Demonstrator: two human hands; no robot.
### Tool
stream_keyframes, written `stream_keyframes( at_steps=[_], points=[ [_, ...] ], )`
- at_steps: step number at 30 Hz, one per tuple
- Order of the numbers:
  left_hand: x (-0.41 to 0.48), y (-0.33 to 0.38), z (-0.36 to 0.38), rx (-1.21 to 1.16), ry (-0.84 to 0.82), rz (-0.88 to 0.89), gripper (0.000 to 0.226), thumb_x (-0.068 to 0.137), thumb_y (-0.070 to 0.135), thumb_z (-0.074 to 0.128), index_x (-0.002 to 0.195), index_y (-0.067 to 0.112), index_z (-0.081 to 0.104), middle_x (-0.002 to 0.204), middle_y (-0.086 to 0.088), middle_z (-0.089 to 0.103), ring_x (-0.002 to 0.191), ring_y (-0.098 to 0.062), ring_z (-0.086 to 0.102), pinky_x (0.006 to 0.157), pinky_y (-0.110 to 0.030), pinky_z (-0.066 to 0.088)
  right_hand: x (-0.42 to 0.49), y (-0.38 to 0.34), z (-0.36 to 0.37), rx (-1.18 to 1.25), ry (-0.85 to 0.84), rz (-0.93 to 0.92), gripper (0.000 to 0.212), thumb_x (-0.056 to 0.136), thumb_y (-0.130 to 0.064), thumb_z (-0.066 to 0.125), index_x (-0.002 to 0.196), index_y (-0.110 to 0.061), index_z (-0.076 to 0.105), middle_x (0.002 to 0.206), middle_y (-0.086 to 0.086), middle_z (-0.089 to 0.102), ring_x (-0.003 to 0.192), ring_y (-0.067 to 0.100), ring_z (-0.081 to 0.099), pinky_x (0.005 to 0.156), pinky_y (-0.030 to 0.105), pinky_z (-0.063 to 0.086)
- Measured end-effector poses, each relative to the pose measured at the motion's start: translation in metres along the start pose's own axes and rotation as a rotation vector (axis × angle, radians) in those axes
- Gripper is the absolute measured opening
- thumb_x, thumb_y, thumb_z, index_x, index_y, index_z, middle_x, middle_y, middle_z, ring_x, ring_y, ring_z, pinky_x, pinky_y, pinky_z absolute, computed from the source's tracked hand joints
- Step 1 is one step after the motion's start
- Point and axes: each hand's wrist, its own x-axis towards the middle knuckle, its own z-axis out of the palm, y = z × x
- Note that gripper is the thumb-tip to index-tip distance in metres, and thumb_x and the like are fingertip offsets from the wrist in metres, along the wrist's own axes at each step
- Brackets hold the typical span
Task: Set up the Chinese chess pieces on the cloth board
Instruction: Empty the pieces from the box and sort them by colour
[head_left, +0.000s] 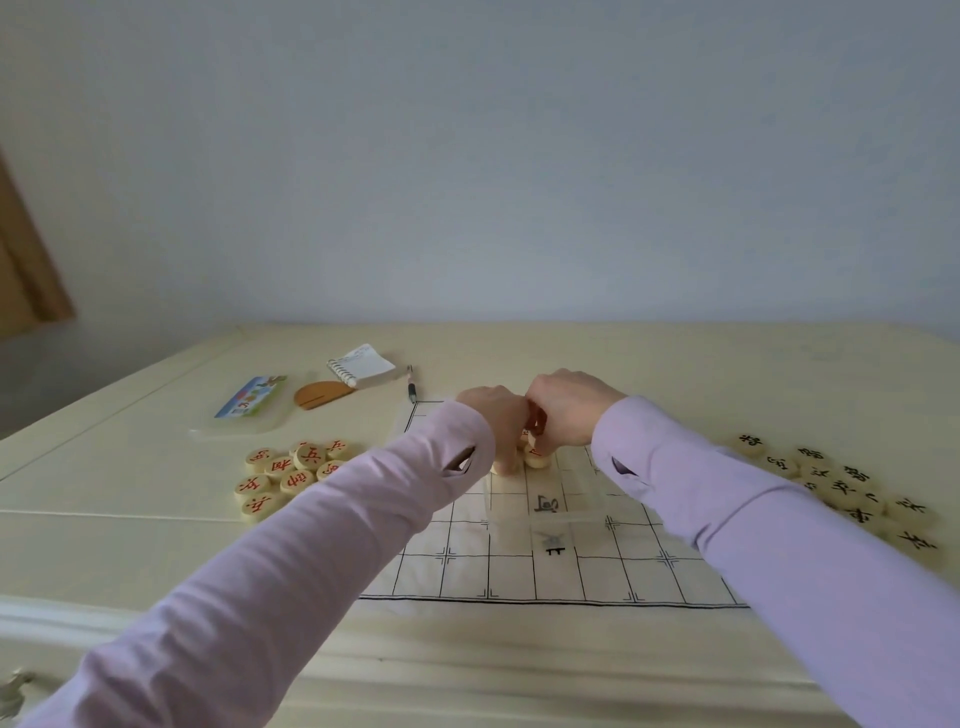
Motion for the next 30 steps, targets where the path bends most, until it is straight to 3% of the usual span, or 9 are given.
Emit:
stream_keyframes(
  at_steps=[2, 7, 10, 13, 17, 20, 22, 25, 30],
  points=[
    [-0.002, -0.002, 0.0, -0.048, -0.002, 0.018, 0.036, 0.075, 0.019, 0.072, 0.11, 0.019, 0.062, 0.092, 0.004, 0.061, 0.086, -0.018, 0.056, 0.073, -0.025, 0.043, 0.002, -0.003, 0.004, 0.009, -0.018, -0.001, 0.016, 0.071, -0.014, 0.074, 0.075, -0.02, 0.06, 0.091, 0.001, 0.064, 0.08, 0.023, 0.059, 0.065, 0.027, 0.042],
    [-0.007, -0.014, -0.005, -0.117, 0.061, 0.037, 0.013, 0.071, 0.023, 0.072, 0.081, 0.017, 0.065, 0.059, 0.008, 0.049, 0.069, -0.018, 0.051, 0.059, -0.024, 0.038, 0.006, -0.005, 0.008, 0.016, -0.05, 0.012, 0.027, 0.072, -0.016, 0.073, 0.099, -0.017, 0.07, 0.098, 0.0, 0.067, 0.083, 0.021, 0.061, 0.069, 0.024, 0.043],
    [-0.011, -0.027, -0.009, -0.208, 0.124, 0.016, 0.02, 0.07, 0.025, 0.069, 0.072, 0.006, 0.065, 0.058, -0.003, 0.044, 0.061, -0.021, 0.04, 0.056, -0.026, 0.032, 0.007, -0.007, 0.014, -0.027, -0.054, 0.022, 0.027, 0.072, -0.015, 0.07, 0.098, -0.019, 0.068, 0.094, 0.0, 0.064, 0.079, 0.022, 0.058, 0.068, 0.025, 0.045],
    [-0.018, -0.038, -0.012, -0.309, 0.195, 0.0, 0.018, 0.068, 0.026, 0.066, 0.061, 0.012, 0.057, 0.059, -0.003, 0.038, 0.058, -0.02, 0.032, 0.056, -0.029, 0.029, 0.006, -0.01, 0.018, -0.049, -0.055, 0.028, 0.03, 0.073, -0.014, 0.069, 0.103, -0.018, 0.066, 0.101, 0.002, 0.064, 0.09, 0.025, 0.062, 0.073, 0.029, 0.049],
    [-0.033, -0.056, -0.02, -0.381, 0.243, -0.087, 0.018, 0.07, 0.023, 0.065, 0.066, 0.006, 0.064, 0.059, -0.002, 0.051, 0.05, -0.016, 0.048, 0.052, -0.021, 0.037, 0.002, -0.011, 0.006, -0.042, 0.0, 0.017, 0.032, 0.074, -0.016, 0.071, 0.106, -0.017, 0.067, 0.104, 0.002, 0.065, 0.095, 0.023, 0.063, 0.074, 0.029, 0.048],
    [-0.041, -0.079, -0.024, -0.389, 0.237, -0.207, 0.014, 0.068, 0.022, 0.071, 0.062, 0.012, 0.063, 0.064, -0.002, 0.06, 0.056, -0.017, 0.064, 0.06, -0.024, 0.051, -0.001, -0.016, -0.007, 0.03, 0.135, 0.014, 0.032, 0.075, -0.02, 0.071, 0.106, -0.018, 0.067, 0.106, 0.002, 0.065, 0.092, 0.022, 0.061, 0.07, 0.027, 0.044],
    [-0.05, -0.093, -0.023, -0.352, 0.202, -0.306, 0.017, 0.068, 0.023, 0.076, 0.074, 0.01, 0.067, 0.07, -0.004, 0.062, 0.061, -0.022, 0.066, 0.068, -0.031, 0.055, -0.001, -0.027, -0.014, 0.108, 0.186, -0.009, 0.032, 0.074, -0.021, 0.072, 0.105, -0.019, 0.068, 0.104, 0.001, 0.066, 0.087, 0.022, 0.06, 0.069, 0.027, 0.045],
    [-0.068, -0.112, -0.019, -0.279, 0.133, -0.411, 0.03, 0.07, 0.027, 0.078, 0.088, 0.006, 0.067, 0.074, -0.005, 0.063, 0.07, -0.024, 0.063, 0.068, -0.028, 0.051, 0.002, -0.049, -0.017, 0.21, 0.196, -0.067, 0.031, 0.073, -0.022, 0.073, 0.104, -0.019, 0.069, 0.101, 0.001, 0.067, 0.087, 0.022, 0.061, 0.071, 0.028, 0.048],
    [-0.094, -0.146, -0.003, -0.301, 0.046, -0.528, 0.025, 0.07, 0.027, 0.079, 0.075, 0.012, 0.06, 0.063, 0.0, 0.065, 0.061, -0.018, 0.066, 0.065, -0.027, 0.054, 0.017, -0.093, -0.011, 0.257, 0.148, -0.159, 0.028, 0.073, -0.023, 0.074, 0.101, -0.018, 0.07, 0.1, 0.001, 0.067, 0.087, 0.02, 0.059, 0.07, 0.025, 0.041]
  ],
)
